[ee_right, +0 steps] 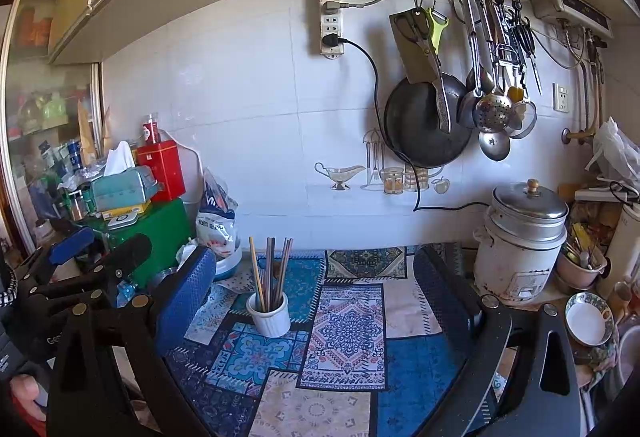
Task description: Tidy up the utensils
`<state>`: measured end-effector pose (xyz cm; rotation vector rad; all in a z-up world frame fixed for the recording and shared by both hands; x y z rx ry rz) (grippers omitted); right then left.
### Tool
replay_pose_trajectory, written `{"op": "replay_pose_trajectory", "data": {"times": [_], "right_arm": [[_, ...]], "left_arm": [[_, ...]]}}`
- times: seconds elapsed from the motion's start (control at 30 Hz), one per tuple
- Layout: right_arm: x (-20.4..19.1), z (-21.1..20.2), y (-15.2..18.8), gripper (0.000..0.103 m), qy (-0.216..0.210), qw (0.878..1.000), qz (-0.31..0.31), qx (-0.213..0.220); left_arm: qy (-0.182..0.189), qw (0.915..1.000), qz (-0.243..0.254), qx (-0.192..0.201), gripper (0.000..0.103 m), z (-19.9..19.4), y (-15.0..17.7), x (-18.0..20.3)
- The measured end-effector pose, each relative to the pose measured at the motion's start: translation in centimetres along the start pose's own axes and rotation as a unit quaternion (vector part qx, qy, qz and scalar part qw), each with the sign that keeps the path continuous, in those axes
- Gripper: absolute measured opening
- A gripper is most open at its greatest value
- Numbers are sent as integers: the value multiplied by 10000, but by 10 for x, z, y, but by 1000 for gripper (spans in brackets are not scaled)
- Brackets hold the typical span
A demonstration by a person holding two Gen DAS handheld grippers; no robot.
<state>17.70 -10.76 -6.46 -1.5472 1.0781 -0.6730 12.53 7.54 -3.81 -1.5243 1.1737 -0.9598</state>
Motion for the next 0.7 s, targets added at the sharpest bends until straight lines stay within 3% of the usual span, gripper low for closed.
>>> {"op": "replay_pose_trajectory", "data": {"times": [0.7], "right_arm": [[1, 5, -3, 99, 122, 9999, 12, 42]], "left_arm": [[18, 9999, 105, 83, 102, 4, -2, 2]]}}
Point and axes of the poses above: each gripper's, at about its wrist camera, not at the fingertips, and z roughly the way its jaws point, x to its right, y to its underside, the point moved 7 cm from there along z, roughly the way its jaws point, and after that the axes turned 8 degrees about -y, right-handed, at the moved point
